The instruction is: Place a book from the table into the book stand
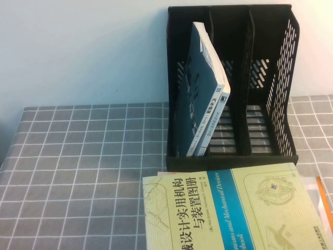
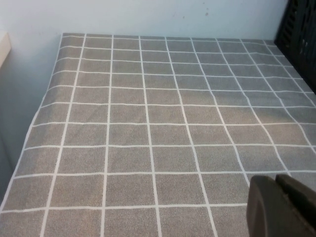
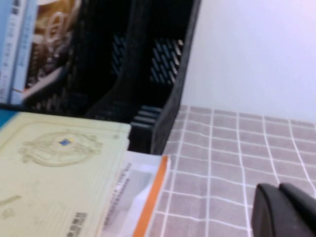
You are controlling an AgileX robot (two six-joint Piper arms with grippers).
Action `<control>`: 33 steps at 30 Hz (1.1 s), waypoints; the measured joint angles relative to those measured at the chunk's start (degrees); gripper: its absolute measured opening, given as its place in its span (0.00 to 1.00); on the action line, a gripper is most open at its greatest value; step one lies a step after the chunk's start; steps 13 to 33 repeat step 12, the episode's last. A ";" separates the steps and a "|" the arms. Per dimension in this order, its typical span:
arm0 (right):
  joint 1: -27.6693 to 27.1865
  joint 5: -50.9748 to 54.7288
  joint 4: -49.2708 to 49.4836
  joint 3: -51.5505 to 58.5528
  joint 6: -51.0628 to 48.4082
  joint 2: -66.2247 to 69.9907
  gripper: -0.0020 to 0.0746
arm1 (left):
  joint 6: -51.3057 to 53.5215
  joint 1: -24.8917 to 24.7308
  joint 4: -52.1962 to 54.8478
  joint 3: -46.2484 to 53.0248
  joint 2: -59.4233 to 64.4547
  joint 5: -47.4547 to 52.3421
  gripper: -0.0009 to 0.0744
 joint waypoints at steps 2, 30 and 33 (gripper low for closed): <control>-1.53 -0.44 -2.56 1.47 4.19 -0.51 0.02 | 0.00 0.00 -0.30 0.00 0.00 0.00 0.01; -5.92 7.60 -6.23 1.86 8.46 -0.51 0.02 | 0.00 0.00 -0.30 0.00 -0.02 0.00 0.01; -5.92 7.60 -6.23 1.86 8.46 -0.51 0.02 | 0.00 0.00 -0.30 0.00 -0.02 0.00 0.01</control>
